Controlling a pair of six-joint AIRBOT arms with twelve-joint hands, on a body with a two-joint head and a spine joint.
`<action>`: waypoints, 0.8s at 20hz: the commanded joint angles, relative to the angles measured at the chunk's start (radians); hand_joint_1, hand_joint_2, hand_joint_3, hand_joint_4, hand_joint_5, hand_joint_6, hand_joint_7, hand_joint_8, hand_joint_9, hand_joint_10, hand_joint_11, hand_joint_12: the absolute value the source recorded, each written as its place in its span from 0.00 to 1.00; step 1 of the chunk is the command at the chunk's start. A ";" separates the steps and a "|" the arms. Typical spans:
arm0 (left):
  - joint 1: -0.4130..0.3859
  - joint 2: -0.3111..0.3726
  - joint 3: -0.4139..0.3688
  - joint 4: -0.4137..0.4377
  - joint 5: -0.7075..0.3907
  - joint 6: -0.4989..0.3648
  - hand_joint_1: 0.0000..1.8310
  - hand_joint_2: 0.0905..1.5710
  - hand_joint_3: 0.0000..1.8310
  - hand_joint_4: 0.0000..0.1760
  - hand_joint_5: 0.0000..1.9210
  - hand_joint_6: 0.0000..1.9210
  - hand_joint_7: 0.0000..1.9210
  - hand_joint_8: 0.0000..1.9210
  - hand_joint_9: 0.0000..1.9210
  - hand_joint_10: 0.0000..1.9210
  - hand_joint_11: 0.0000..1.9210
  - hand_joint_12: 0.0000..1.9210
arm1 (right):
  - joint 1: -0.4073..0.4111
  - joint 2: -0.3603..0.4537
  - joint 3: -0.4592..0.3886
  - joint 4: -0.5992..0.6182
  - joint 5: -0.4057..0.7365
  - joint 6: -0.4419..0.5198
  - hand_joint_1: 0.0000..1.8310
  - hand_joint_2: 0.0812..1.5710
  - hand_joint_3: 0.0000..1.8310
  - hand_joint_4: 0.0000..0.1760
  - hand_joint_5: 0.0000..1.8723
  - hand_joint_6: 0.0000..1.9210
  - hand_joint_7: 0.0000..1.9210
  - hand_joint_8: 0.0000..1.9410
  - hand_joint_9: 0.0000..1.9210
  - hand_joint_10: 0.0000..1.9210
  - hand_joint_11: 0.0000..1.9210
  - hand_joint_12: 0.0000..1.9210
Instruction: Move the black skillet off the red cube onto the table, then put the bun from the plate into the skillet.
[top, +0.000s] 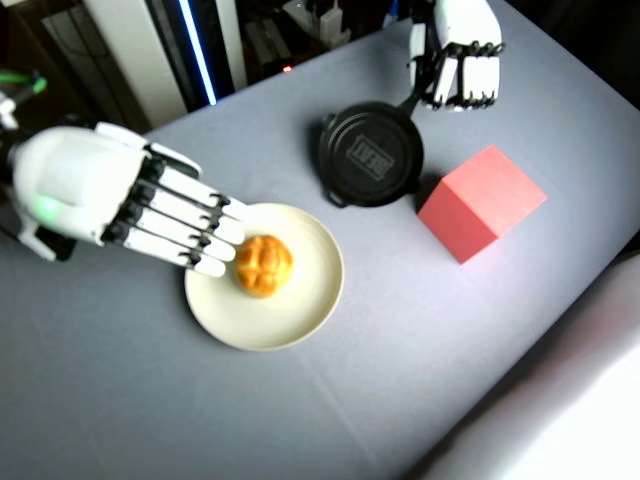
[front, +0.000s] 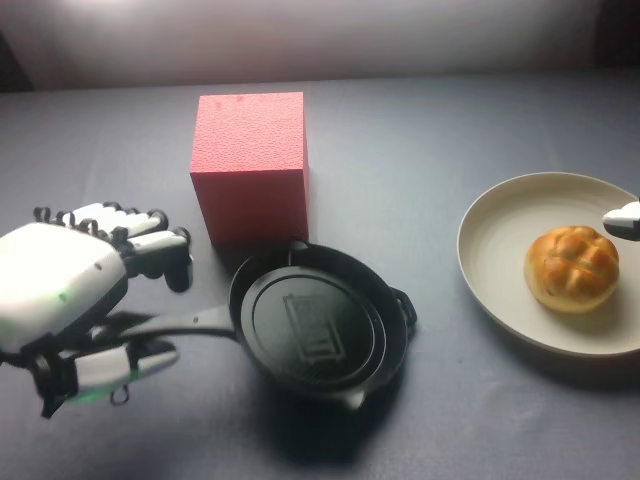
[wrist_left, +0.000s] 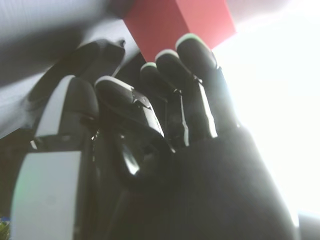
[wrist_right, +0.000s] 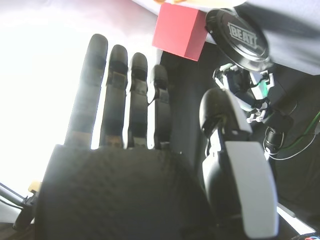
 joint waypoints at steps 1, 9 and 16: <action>0.007 0.015 -0.008 0.013 -0.118 -0.001 0.45 0.67 0.00 0.11 0.16 0.54 0.12 0.69 0.13 0.76 0.10 0.86 | 0.002 0.003 0.003 0.019 0.119 0.010 0.24 0.86 0.00 0.07 0.23 0.00 0.26 0.00 0.25 0.00 0.23 0.07; 0.035 0.050 -0.034 0.024 -0.121 -0.002 0.41 0.64 0.00 0.14 0.18 0.19 0.19 0.28 0.19 0.35 0.05 0.59 | 0.002 0.003 0.004 0.019 0.119 0.011 0.22 0.85 0.00 0.07 0.23 0.00 0.25 0.00 0.25 0.00 0.15 0.30; 0.039 0.102 -0.076 0.056 -0.293 -0.002 0.29 0.56 0.00 0.72 0.02 0.00 0.04 0.00 0.03 0.00 0.00 0.15 | 0.080 -0.002 0.033 0.001 0.075 0.000 0.43 0.75 0.00 0.00 0.22 0.00 0.22 0.00 0.20 0.00 0.09 0.30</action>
